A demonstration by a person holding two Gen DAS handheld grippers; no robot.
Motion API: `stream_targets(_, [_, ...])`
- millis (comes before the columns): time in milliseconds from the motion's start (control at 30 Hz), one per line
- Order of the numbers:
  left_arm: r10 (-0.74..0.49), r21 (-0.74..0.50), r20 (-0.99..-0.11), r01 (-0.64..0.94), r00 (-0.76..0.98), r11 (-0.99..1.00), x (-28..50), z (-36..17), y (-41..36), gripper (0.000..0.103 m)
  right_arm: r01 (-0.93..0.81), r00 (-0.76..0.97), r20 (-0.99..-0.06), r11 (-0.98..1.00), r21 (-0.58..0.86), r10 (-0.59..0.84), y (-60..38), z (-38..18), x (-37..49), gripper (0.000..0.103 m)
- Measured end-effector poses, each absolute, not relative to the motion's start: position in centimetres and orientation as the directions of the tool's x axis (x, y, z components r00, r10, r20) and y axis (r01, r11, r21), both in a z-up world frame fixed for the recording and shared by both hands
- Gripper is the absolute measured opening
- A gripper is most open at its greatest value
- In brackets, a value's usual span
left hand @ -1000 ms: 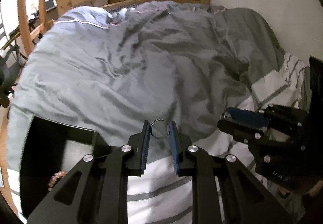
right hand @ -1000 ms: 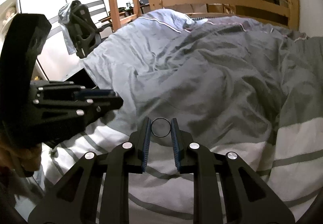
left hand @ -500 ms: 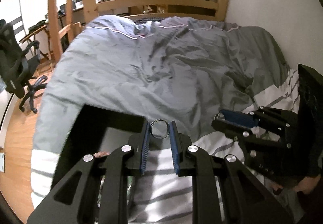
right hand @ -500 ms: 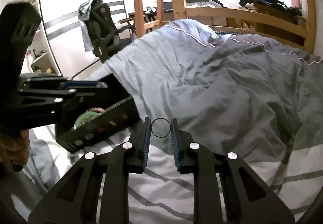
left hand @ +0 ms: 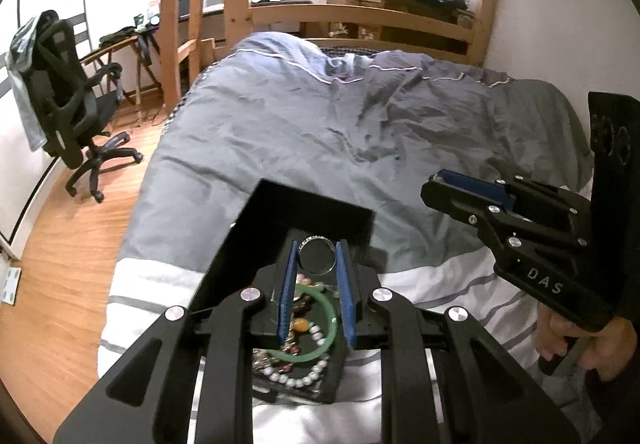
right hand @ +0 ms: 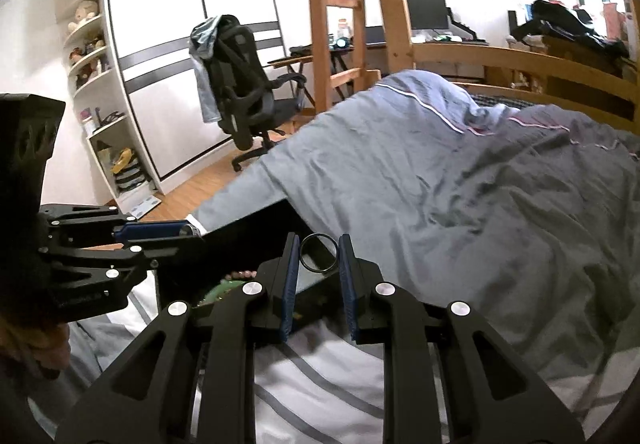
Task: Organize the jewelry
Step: 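Carry both silver rings over the black box and open both grippers to drop them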
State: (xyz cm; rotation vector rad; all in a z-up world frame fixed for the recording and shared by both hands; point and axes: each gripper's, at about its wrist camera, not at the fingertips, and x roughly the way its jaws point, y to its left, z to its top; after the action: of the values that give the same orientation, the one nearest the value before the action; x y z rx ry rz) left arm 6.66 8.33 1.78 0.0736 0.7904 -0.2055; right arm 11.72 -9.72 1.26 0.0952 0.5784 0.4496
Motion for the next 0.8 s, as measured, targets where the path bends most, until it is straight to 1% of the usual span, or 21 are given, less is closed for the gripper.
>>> stream_targets(267, [-0.123, -0.018, -0.723, 0.159, 0.68, 0.987, 6.9, 1.2, 10.2, 0.019, -0.432, 0.712, -0.508, 0.873, 0.227, 0.484, -8.0, 0.3, 12.4, 0.02])
stream_targets(333, [-0.132, -0.036, -0.733, 0.155, 0.668, 0.987, 7.2, 0.9, 10.5, 0.019, -0.453, 0.701, -0.507, 0.862, 0.228, 0.502, -7.5, 0.1, 12.2, 0.02])
stream_targets(500, [-0.116, -0.043, -0.744, 0.126, 0.658, 0.991, 7.2, 0.6, 11.2, 0.019, -0.514, 0.652, -0.525, 0.828, 0.225, 0.548, -5.7, -0.8, 11.8, 0.02])
stream_targets(633, [-0.11, -0.072, -0.756, 0.086, 0.645, 0.994, 7.3, 0.2, 12.0, 0.019, -0.556, 0.616, -0.538, 0.802, 0.22, 0.575, -4.2, -1.6, 11.3, 0.021])
stream_targets(667, [-0.095, -0.067, -0.756, 0.068, 0.647, 0.995, 7.2, 0.2, 12.3, 0.022, -0.566, 0.604, -0.549, 0.796, 0.215, 0.578, -3.8, -1.9, 11.2, 0.021])
stream_targets(700, [-0.086, -0.066, -0.754, 0.055, 0.651, 0.996, 7.2, 0.2, 12.4, 0.035, -0.577, 0.589, -0.558, 0.787, 0.216, 0.585, -3.4, -2.1, 11.1, 0.022])
stream_targets(733, [-0.075, -0.063, -0.748, 0.042, 0.659, 0.997, 7.1, 0.4, 12.4, 0.044, -0.584, 0.578, -0.567, 0.783, 0.214, 0.586, -3.0, -2.4, 11.0, 0.035])
stream_targets(767, [-0.058, -0.057, -0.737, 0.023, 0.673, 0.998, 7.0, 0.7, 12.5, 0.068, -0.584, 0.581, -0.569, 0.785, 0.208, 0.582, -2.8, -2.5, 10.9, 0.065])
stream_targets(800, [-0.038, -0.051, -0.722, 0.001, 0.691, 0.999, 6.7, 1.1, 12.7, 0.078, -0.574, 0.598, -0.558, 0.794, 0.202, 0.575, -2.9, -2.3, 10.7, 0.082])
